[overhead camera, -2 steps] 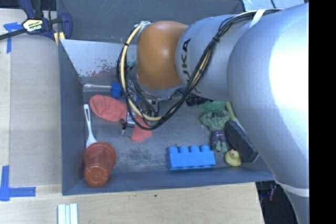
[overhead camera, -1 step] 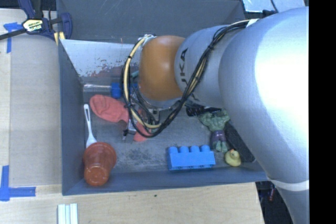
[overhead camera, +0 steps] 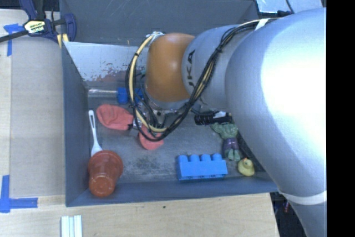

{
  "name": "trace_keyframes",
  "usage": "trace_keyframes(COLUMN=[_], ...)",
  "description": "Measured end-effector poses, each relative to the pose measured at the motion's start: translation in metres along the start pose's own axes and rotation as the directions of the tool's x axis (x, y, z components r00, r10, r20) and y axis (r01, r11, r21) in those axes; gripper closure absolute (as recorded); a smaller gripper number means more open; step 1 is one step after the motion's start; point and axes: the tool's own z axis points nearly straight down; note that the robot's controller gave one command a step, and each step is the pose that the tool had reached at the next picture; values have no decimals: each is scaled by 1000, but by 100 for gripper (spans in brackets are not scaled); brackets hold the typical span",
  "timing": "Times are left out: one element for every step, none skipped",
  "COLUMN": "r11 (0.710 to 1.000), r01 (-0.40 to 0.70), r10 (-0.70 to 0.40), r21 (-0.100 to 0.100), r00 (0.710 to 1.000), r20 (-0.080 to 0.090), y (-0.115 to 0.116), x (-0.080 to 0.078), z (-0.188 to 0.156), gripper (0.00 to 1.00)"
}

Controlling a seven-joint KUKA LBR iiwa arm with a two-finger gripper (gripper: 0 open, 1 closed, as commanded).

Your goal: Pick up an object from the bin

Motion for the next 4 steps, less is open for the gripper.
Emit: trace_keyframes(r11=[1000, 1000, 1000, 1000], r01=[0, 0, 1, 2], r10=[0, 0, -1, -2], r21=[0, 4, 2, 1], r00=[1000, 1000, 1000, 1000], r20=[0, -6, -2, 0], y=[0, -1, -1, -1], x=[0, 2, 0, -1], z=[0, -23, -55, -76], gripper=[100, 100, 100, 100])
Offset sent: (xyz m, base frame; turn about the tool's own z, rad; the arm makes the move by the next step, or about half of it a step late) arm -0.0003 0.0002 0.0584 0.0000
